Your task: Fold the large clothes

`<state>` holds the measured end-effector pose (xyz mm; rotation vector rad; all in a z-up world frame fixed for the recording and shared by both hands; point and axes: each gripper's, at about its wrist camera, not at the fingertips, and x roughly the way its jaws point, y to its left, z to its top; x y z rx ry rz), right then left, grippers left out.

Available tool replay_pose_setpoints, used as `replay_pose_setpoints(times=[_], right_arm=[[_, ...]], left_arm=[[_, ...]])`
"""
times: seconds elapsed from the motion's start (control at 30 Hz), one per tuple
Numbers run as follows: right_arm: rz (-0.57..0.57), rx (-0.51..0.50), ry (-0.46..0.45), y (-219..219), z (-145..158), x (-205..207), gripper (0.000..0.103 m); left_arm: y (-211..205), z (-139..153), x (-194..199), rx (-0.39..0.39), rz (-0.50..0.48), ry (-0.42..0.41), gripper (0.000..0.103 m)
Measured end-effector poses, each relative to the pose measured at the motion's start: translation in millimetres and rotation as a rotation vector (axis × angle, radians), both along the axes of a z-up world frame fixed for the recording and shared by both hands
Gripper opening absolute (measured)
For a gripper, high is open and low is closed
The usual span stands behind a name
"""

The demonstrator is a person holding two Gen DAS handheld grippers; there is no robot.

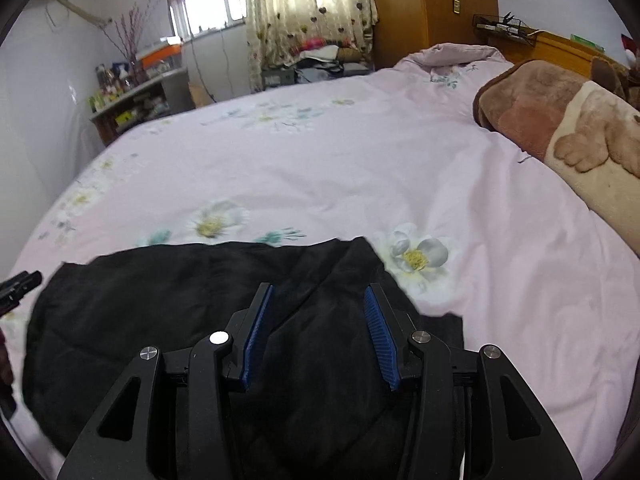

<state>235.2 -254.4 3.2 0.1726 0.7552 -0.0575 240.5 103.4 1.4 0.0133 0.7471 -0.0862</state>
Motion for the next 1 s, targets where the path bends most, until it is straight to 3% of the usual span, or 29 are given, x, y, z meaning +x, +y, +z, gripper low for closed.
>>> replay_pose_setpoints(times=[0.1,0.2,0.3,0.47,0.6,1.0], right_arm=[[0.061,0.013,-0.019,25.9,7.6,-22.1,0.047],[0.138,-0.004,-0.018,56.4,1.1,-30.4,0.047],[0.152,-0.044,0.069,68.6,-24.8,-15.9,0.047],[0.155,-0.008,0.130,59.2,-52.6,-0.8,0.048],[0.166,-0.046,0.133,65.7,-59.0,2.0,0.048],[0.160,-0.019,0.128,62.8,-45.2,-4.9,0.049]], left_arm=[[-24.0,7.0,-24.3,-0.052,-0.047,-0.008,0.072],[-55.4,-3.4,-32.5,-0.041,-0.102,0.006,0.072],[-70.9,-37.3,-19.6,-0.032,-0.113,0.116,0.073],[-73.4,-52.8,-11.5,-0.035,-0.100,0.129,0.074],[-77.9,-57.3,-7.8,-0.013,-0.100,0.134,0.074],[-75.3,-52.7,-10.2,-0.040,-0.099,0.140,0.074]])
